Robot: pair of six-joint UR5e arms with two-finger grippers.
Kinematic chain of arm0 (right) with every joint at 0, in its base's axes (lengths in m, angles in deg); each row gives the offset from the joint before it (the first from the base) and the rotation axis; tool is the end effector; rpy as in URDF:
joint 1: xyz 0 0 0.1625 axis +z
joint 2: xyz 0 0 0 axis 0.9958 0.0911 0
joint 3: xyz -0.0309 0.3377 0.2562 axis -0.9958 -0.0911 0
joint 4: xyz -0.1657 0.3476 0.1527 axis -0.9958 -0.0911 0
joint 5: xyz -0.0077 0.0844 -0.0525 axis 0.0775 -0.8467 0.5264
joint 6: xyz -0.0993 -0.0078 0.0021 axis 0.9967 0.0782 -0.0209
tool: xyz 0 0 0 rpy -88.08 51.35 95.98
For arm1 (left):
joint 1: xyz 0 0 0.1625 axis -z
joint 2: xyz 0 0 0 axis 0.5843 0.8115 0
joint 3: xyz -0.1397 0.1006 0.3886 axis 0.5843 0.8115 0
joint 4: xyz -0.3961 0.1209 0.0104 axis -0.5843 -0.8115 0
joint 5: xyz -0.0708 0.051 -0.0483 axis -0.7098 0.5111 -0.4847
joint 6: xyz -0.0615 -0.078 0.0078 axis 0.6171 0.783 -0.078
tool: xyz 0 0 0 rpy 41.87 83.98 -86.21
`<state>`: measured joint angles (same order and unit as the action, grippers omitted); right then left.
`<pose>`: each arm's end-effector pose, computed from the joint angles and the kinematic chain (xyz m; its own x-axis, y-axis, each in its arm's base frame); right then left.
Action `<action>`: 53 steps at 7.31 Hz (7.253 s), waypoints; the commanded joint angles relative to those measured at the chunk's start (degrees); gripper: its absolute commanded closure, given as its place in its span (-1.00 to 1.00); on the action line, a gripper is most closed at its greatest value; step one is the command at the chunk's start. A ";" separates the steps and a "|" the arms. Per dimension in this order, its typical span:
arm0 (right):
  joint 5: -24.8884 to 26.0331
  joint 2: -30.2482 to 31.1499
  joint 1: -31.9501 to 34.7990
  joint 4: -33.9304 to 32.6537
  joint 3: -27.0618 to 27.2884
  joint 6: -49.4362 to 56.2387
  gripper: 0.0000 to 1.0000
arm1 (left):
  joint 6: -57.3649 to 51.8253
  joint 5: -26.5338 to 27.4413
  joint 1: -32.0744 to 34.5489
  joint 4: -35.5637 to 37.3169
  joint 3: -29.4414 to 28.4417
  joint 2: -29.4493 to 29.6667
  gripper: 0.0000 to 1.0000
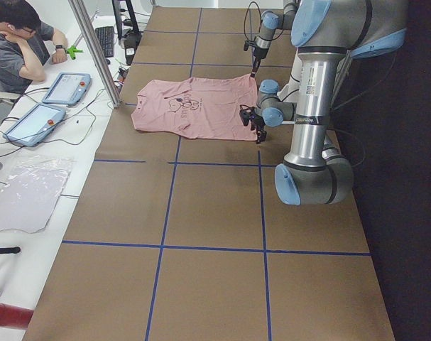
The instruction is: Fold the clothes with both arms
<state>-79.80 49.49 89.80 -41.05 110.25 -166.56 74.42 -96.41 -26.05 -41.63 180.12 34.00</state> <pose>-0.4594 -0.1895 0.3294 0.5949 0.1587 0.7880 -0.2711 0.9625 0.0108 0.5045 -0.2193 0.3479 0.6410 -0.2767 -0.7159 0.2614 0.9557 -0.1353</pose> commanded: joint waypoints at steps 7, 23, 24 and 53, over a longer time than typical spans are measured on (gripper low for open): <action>-1.40 1.24 1.56 0.00 2.66 0.09 1.00 | 1.15 -0.20 0.05 2.05 4.85 0.18 1.00; -7.80 -2.17 17.85 -0.09 6.85 23.67 1.00 | -19.13 -4.51 13.02 24.83 18.01 9.22 1.00; -13.13 -4.01 24.61 0.09 2.46 29.12 1.00 | -19.85 -4.42 15.40 24.83 15.46 10.88 1.00; -22.67 -13.52 23.90 1.76 -22.11 13.09 -0.99 | -18.28 -3.19 26.68 -8.40 -18.06 21.36 -1.00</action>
<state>-103.46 35.48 115.03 -39.25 88.10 -153.17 55.87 -99.65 0.77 -50.09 161.98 55.35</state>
